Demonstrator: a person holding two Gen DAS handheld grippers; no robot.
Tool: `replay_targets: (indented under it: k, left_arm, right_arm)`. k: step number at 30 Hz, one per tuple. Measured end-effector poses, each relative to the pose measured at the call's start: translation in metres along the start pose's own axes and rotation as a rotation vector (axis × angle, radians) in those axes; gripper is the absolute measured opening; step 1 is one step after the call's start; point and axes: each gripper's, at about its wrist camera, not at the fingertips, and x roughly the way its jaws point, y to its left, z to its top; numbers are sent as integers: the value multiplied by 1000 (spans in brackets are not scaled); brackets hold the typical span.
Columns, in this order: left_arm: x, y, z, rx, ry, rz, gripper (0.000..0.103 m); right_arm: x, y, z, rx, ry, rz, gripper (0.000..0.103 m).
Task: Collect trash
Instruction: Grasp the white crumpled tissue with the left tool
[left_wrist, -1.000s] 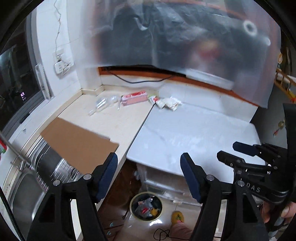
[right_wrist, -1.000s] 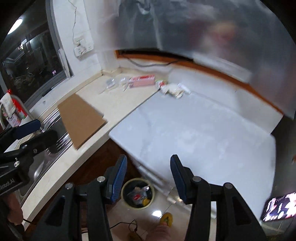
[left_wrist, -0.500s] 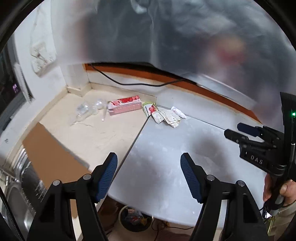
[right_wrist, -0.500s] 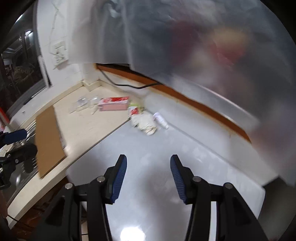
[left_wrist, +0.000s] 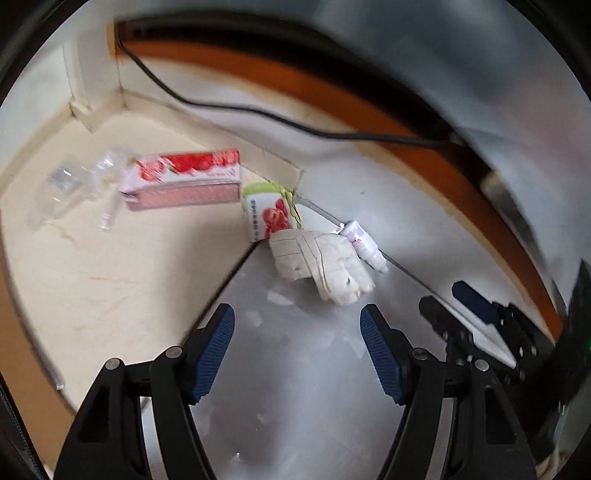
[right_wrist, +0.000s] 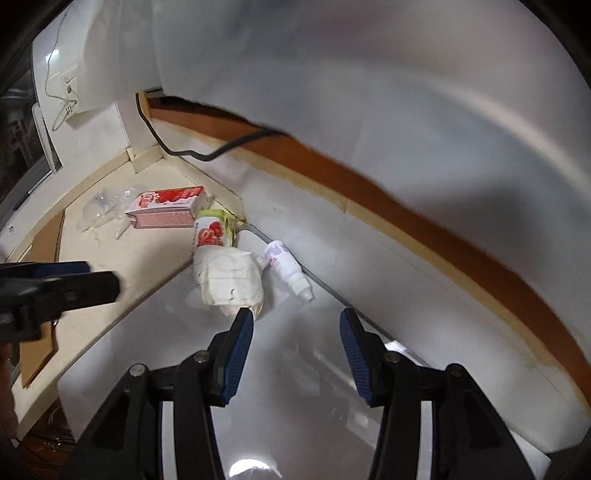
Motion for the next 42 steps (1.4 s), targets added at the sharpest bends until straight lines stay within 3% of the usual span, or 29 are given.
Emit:
replay_targets:
  k: [7,10,20,21,24,26,32,42]
  left_arm:
    - [59,5,14,-122,91,-77,69]
    - [75,3,16,-137,106,-71,69]
    - [103,-4,22,-204,94,-108,68]
    - [104,-5,22,-205,85,-112,66]
    - [100,-9,22,-194,57,-157,19]
    - [95,-10,21,-181,26,-146,10]
    - [65,4,13,-151,0,-70,7]
    - [28,37,-20,-136,-8,-25,7]
  right_arm:
    - [26,-1,5,-27,-8,-6,49]
    - [29,-2,6,-38,-15,-6,49]
    - [39,-1,4,-58,-16,1,49]
    - [40,-1,4,-56,-17,2,49]
    - [41,-1,3,-54,-18,7,49]
    - [44,-1,3,-51,-18,10,49]
    - [51,2,3,-57,-15,8,49]
    - [75,25,15,-140,-19,-77,49]
